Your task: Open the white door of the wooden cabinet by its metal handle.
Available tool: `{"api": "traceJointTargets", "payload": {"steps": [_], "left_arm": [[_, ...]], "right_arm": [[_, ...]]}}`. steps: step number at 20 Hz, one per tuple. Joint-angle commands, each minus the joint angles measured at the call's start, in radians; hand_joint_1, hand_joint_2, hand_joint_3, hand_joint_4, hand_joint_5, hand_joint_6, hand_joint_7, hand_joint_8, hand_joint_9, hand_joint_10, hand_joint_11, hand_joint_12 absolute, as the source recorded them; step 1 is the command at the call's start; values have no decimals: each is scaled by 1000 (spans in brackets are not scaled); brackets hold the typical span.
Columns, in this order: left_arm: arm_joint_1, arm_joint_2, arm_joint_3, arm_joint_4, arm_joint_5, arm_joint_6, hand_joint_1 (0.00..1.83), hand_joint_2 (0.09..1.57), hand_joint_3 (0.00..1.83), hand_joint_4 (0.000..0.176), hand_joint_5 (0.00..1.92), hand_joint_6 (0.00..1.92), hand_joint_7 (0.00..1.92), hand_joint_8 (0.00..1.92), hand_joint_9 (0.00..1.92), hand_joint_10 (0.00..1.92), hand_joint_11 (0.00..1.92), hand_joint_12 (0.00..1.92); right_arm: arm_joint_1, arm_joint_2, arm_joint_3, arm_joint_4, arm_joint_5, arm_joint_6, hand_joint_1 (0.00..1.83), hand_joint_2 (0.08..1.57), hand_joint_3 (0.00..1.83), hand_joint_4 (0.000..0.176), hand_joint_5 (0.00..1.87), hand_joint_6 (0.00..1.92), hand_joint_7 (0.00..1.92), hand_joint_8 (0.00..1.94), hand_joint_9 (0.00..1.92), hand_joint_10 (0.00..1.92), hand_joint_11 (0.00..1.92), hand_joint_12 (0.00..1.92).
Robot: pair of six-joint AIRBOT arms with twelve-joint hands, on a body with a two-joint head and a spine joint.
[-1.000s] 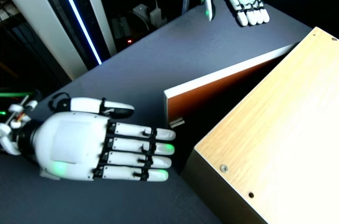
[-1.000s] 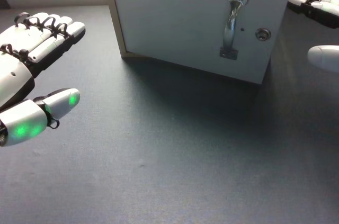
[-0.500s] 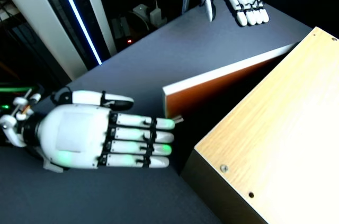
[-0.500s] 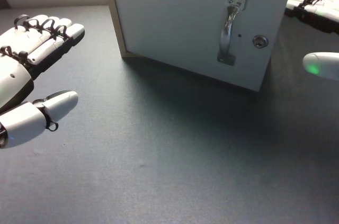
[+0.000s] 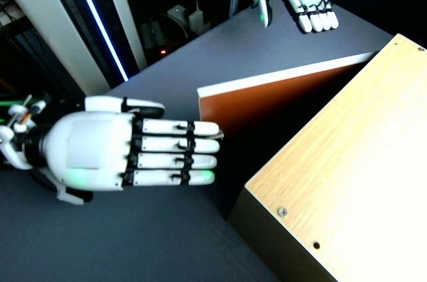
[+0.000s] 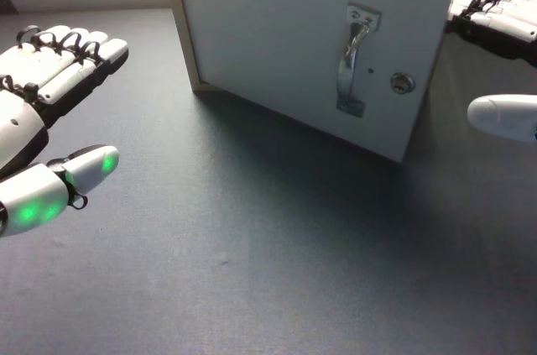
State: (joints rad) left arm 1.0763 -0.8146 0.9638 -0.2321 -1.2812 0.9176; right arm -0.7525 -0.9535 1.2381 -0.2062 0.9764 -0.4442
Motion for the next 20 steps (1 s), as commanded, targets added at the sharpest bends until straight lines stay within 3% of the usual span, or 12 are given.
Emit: {"api": "traceJointTargets", "payload": {"steps": [1,8,20], "left_arm": [[-4,6,2,-10,-133,-4,78,1475,0,0,0,0,0,0,0,0,21,41],[-1,10,-1,-12,-138,-4,84,1478,1,0,2,1,0,0,0,0,20,23],[9,11,0,-22,-136,-4,75,1482,0,0,0,0,0,0,0,0,9,16]], "right_arm": [[11,5,-8,21,128,10,0,1293,0,0,0,0,0,0,0,0,0,0],[11,6,-38,-39,176,38,0,1372,18,0,51,14,45,14,0,0,69,30],[27,-7,-63,-172,209,98,52,1426,10,0,58,14,26,7,0,0,0,0]]}}
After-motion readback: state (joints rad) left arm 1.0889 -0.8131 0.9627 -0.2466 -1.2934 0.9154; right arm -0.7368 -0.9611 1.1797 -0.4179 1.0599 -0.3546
